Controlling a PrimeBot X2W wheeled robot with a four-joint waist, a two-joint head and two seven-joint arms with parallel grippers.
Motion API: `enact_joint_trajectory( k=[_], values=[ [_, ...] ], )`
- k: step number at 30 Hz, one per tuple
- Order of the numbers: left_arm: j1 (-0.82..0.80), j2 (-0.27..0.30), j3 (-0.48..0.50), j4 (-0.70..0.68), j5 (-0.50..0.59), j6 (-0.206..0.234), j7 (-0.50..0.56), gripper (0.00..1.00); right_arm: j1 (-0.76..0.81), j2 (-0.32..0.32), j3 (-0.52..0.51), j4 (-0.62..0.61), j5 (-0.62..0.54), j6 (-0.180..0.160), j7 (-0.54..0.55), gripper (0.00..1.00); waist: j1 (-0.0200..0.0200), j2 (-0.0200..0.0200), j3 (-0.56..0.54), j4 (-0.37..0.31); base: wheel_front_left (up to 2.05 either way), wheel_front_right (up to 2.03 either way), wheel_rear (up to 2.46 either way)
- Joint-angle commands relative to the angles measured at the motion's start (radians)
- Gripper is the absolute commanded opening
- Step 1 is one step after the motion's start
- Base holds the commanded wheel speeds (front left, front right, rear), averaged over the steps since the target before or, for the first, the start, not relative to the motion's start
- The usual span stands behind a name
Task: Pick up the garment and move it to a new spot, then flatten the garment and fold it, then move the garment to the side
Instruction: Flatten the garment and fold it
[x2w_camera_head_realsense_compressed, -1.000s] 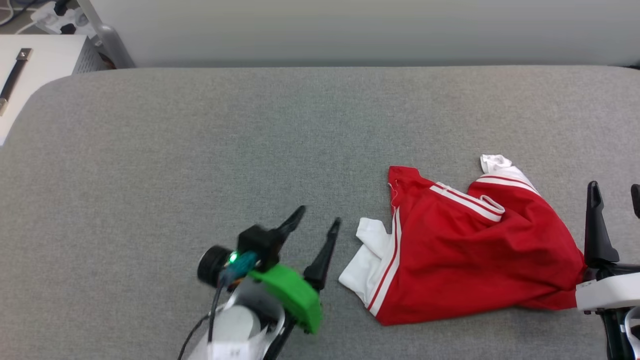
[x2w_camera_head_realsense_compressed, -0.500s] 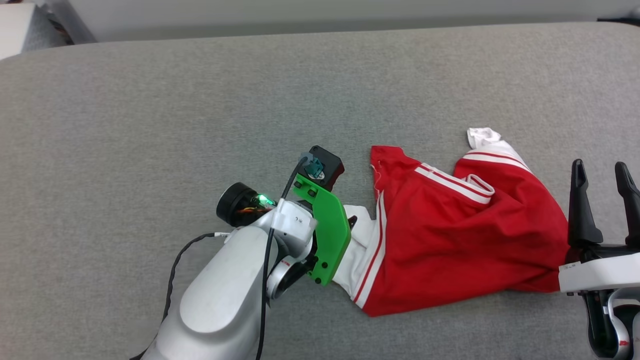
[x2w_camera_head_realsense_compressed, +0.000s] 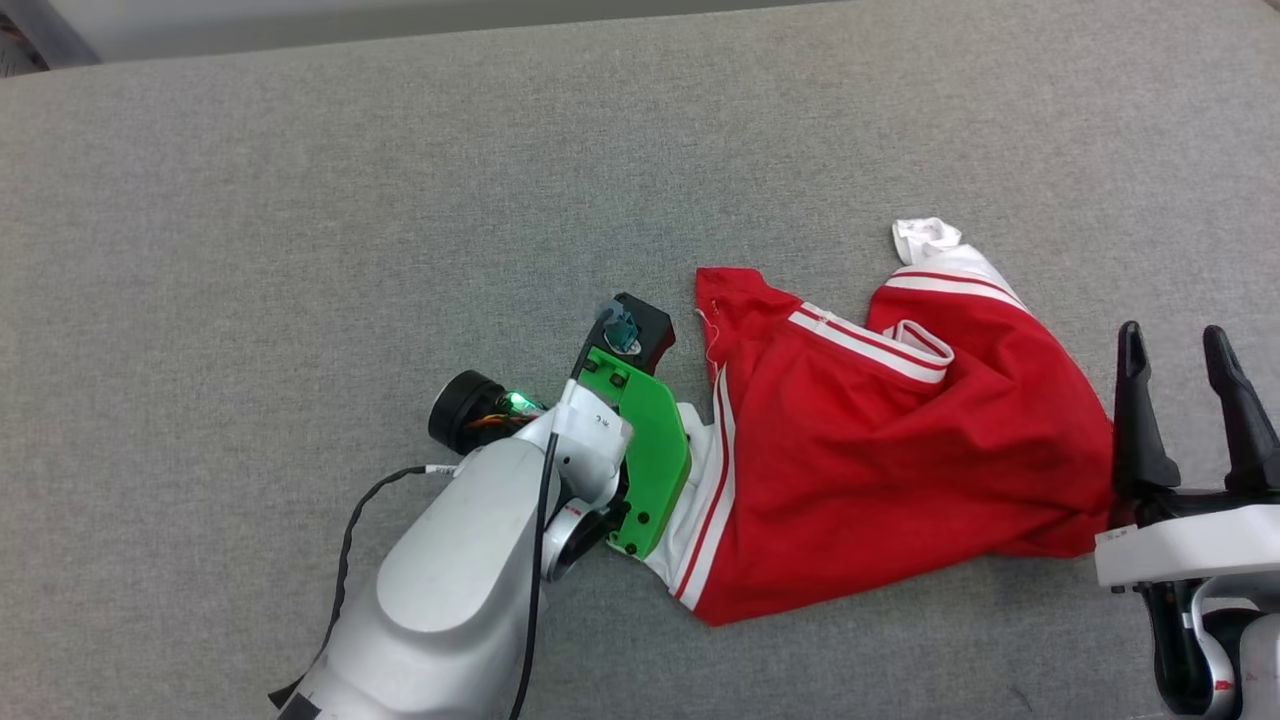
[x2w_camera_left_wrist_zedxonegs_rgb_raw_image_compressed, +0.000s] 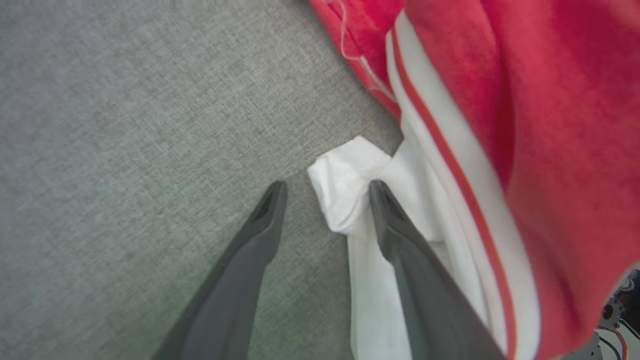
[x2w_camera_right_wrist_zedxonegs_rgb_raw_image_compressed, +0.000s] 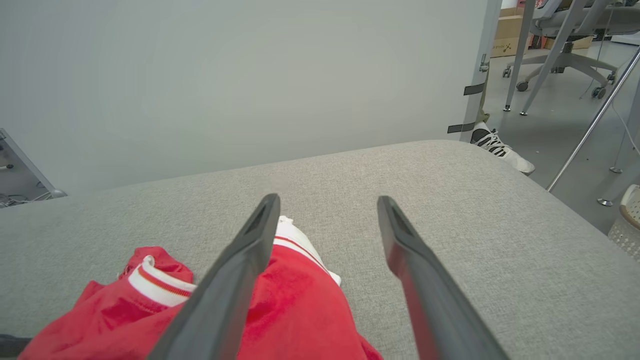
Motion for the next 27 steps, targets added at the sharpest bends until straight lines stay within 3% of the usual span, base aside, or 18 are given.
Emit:
enact_joint_trajectory(
  k=[1, 9, 21, 27],
  values=[
    [0.004, -0.005, -0.009, 0.023, -0.011, -0.006, -0.001, 0.00, -0.013, 0.004, 0.007, 0.006, -0.011, -0.001, 0.000, 1.00, 0.0000, -0.0001, 0.001, 0.001, 0.00, 0.00, 0.00],
    [0.017, 0.021, 0.059, 0.038, -0.032, 0.034, -0.120, 0.00, -0.001, 0.000, 0.002, 0.024, -0.024, -0.001, 0.002, 1.00, 0.0000, -0.0001, -0.047, 0.045, 0.00, 0.00, 0.00],
    [0.066, 0.183, 0.273, -0.085, -0.087, 0.156, -0.223, 0.00, 0.019, 0.003, -0.009, 0.045, -0.040, -0.001, 0.037, 1.00, 0.0000, -0.0001, -0.107, 0.132, 0.00, 0.00, 0.00],
    [0.142, 0.227, 0.336, -0.070, -0.116, 0.202, -0.227, 0.00, 0.018, 0.011, -0.009, 0.064, -0.047, -0.001, 0.048, 1.00, 0.0000, -0.0001, -0.106, 0.145, 0.00, 0.00, 0.00]
  ],
)
